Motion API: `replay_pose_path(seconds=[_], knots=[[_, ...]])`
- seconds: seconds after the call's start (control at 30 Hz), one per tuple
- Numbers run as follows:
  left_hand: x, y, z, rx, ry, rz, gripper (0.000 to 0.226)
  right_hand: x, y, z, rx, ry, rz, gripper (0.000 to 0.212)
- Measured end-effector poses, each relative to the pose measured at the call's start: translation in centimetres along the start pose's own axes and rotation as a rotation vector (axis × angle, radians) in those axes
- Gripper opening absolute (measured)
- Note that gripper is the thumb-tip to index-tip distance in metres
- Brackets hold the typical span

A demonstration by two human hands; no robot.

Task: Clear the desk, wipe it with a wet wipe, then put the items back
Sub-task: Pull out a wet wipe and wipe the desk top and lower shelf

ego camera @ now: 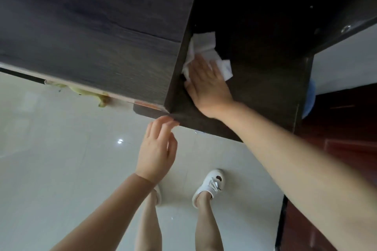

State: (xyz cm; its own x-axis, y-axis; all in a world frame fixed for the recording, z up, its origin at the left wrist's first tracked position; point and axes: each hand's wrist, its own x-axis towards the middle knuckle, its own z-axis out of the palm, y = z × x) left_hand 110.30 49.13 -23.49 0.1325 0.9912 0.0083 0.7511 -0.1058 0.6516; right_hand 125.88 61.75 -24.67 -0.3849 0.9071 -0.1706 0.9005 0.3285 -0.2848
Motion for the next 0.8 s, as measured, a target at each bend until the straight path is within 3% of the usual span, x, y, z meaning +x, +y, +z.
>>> replay_pose_path(seconds=[0.1, 0.2, 0.27, 0.37, 0.43, 0.47, 0.6, 0.73, 0.8], knots=[[-0.6, -1.1, -1.5, -0.099, 0.146, -0.249, 0.037, -6.3, -2.4, 1.2, -0.067, -0.066, -0.252, 0.058], [0.9, -0.9, -2.5, -0.298, 0.224, -0.603, 0.042, -5.8, 0.5, -0.1, -0.120, -0.227, -0.477, 0.057], [2.2, -0.5, -2.8, -0.411, 0.234, -0.713, 0.048, -2.4, 3.1, -1.5, -0.159, -0.172, -0.392, 0.057], [2.7, -0.1, -2.8, -0.492, 0.269, -0.774, 0.048, 1.7, 6.9, -3.1, -0.053, -0.016, 0.110, 0.055], [2.1, -0.3, -2.7, -0.556, 0.259, -0.799, 0.049, 0.7, 5.3, -2.2, -0.030, -0.024, 0.275, 0.055], [1.7, -0.4, -2.6, -0.596, 0.245, -0.812, 0.049, -1.1, 3.8, -1.4, -0.055, -0.027, 0.250, 0.059], [1.4, -1.1, -3.1, -0.674, 0.191, -0.826, 0.052, -12.0, -0.5, 1.7, -0.130, -0.055, -0.178, 0.056], [1.3, -1.8, -3.9, -0.719, 0.136, -0.810, 0.055, -13.3, -2.9, 3.0, 0.051, 0.047, 0.027, 0.050], [1.1, -2.2, -4.2, -0.743, 0.111, -0.806, 0.057, -12.0, -6.5, 4.0, 0.179, 0.078, 0.015, 0.056]])
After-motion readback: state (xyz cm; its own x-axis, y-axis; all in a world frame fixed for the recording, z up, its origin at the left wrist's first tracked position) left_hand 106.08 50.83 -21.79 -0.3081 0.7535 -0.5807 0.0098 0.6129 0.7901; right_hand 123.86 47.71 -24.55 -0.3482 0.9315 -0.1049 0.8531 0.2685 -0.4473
